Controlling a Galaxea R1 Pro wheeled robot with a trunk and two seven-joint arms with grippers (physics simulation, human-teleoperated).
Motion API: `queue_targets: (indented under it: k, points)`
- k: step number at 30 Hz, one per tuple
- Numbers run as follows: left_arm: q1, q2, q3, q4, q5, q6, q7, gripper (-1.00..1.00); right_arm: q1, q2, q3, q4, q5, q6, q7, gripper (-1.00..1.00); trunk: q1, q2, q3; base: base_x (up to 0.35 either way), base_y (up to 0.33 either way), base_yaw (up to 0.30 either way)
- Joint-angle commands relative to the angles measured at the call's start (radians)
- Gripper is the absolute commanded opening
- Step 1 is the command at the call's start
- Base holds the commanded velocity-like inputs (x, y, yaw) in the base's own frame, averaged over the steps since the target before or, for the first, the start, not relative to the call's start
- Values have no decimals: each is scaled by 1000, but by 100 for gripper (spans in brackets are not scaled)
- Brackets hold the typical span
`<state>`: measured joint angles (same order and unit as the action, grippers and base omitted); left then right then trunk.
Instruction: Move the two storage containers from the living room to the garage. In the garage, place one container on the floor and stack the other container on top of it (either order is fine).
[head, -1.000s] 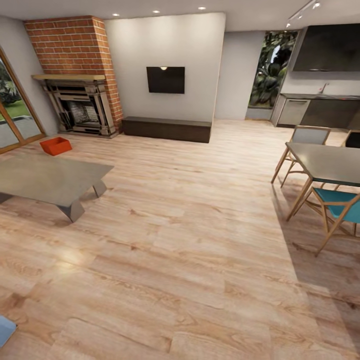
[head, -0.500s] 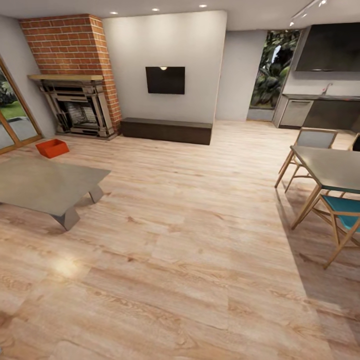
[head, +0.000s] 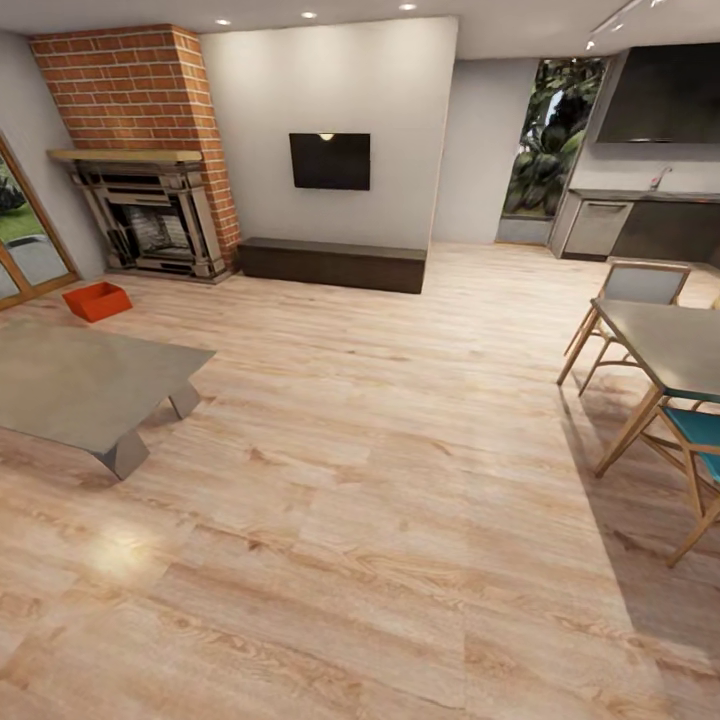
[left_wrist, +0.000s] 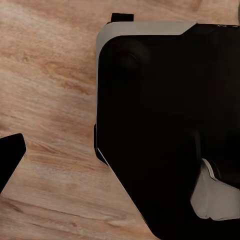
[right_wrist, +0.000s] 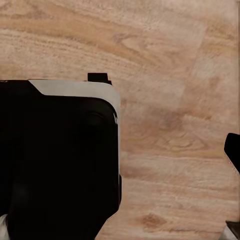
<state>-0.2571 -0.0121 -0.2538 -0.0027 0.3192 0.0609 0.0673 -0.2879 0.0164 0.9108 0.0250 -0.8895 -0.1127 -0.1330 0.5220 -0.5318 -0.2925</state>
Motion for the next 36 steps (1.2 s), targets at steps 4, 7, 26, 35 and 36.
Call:
queue_targets:
  k: [4, 7, 26, 35, 36]
  points:
    - [-1, 0, -9, 0, 9, 4, 3, 100, -2, -1, 8, 3, -8, -4, 0, 100, 1, -1, -1, 322, 0, 0]
    - [-1, 0, -9, 0, 9, 4, 3, 100, -1, -1, 8, 3, -8, -4, 0, 100, 1, -1, -1, 322, 0, 0]
    - [-1, 0, -9, 0, 9, 4, 3, 100, -1, -2, 8, 3, -8, -4, 0, 100, 1, -1, -1, 322, 0, 0]
    - [-1, 0, -9, 0, 10, 4, 3, 100, -1, 0, 8, 3, -8, -4, 0, 100, 1, -1, -1, 322, 0, 0]
    - [-1, 0, -9, 0, 10, 4, 3, 100, -1, 0, 8, 3, -8, -4, 0, 100, 1, -1, -1, 322, 0, 0]
